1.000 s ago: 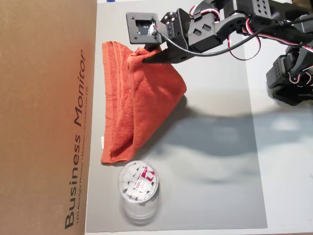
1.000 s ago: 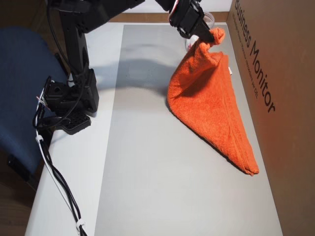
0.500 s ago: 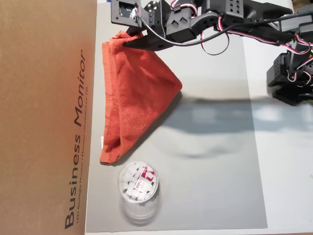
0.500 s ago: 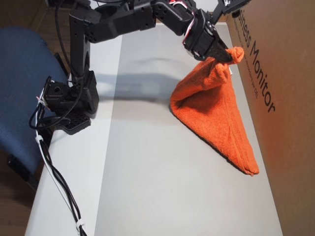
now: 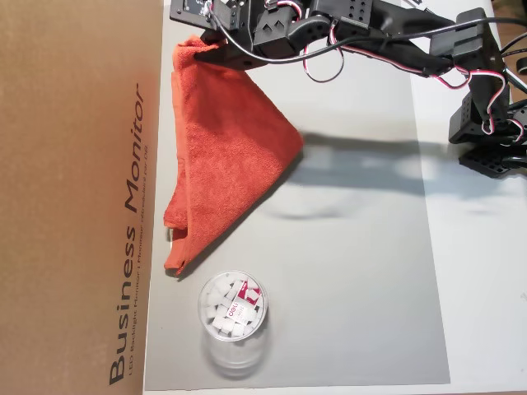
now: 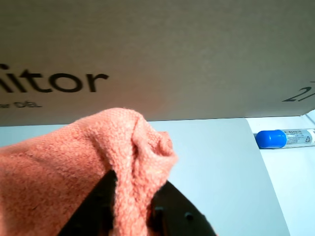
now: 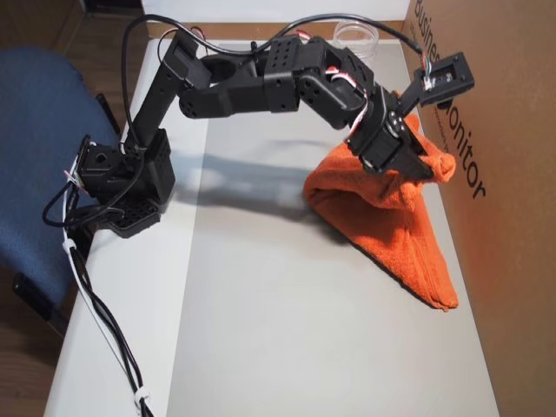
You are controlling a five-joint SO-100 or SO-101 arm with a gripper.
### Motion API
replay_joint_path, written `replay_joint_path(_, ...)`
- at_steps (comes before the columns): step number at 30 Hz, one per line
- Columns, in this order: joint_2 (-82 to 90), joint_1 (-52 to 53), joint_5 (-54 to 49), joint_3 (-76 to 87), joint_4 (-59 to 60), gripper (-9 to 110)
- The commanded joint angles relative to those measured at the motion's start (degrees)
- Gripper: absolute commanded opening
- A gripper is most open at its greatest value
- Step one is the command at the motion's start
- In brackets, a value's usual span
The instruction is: Fold the blanket.
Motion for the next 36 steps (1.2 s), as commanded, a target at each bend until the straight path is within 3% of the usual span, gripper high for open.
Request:
replay_joint_path(1, -0.62, 1.85, 0.35, -3.25, -5.1, 0)
replay_joint_path(30, -20.04, 9.23, 0.53, -3.6, -31.29, 0)
replay_joint_path(36, -20.48, 8.35, 8.0, -3.6, -31.64, 1)
